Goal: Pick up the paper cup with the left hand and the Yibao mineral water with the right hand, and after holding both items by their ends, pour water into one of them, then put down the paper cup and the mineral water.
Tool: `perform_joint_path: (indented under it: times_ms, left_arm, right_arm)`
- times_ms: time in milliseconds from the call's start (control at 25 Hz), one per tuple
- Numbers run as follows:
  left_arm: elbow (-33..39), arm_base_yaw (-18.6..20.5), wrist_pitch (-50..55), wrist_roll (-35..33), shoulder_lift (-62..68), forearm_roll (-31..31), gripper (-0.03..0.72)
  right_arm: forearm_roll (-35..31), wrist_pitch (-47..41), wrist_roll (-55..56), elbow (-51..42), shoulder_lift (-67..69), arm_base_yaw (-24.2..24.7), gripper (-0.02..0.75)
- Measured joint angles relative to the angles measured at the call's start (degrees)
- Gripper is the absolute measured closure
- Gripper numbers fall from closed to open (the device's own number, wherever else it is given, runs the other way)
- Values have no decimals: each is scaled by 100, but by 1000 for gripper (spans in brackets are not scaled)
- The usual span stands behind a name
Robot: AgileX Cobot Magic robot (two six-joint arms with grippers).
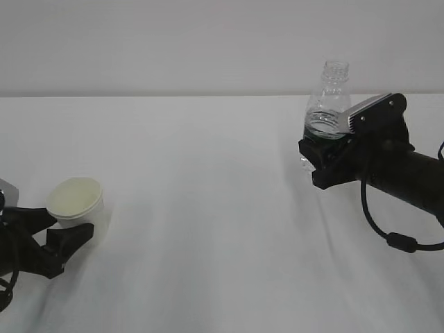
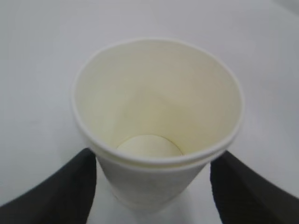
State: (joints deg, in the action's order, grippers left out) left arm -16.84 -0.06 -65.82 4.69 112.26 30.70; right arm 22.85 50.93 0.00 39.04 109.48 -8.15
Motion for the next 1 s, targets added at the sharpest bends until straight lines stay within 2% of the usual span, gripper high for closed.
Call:
perform_joint_path:
  times_ms: [280, 680, 1000]
  left_arm:
    - [-44, 0, 0, 26, 120, 46, 149]
    - [-629, 0, 0, 356, 409, 218, 149]
    - [-717, 0, 0, 396, 547, 324, 149]
  right_arm:
    - [0, 0, 0, 0, 0, 0, 286]
    - [0, 0, 0, 0, 0, 0, 286]
    - [0, 0, 0, 0, 0, 0, 286]
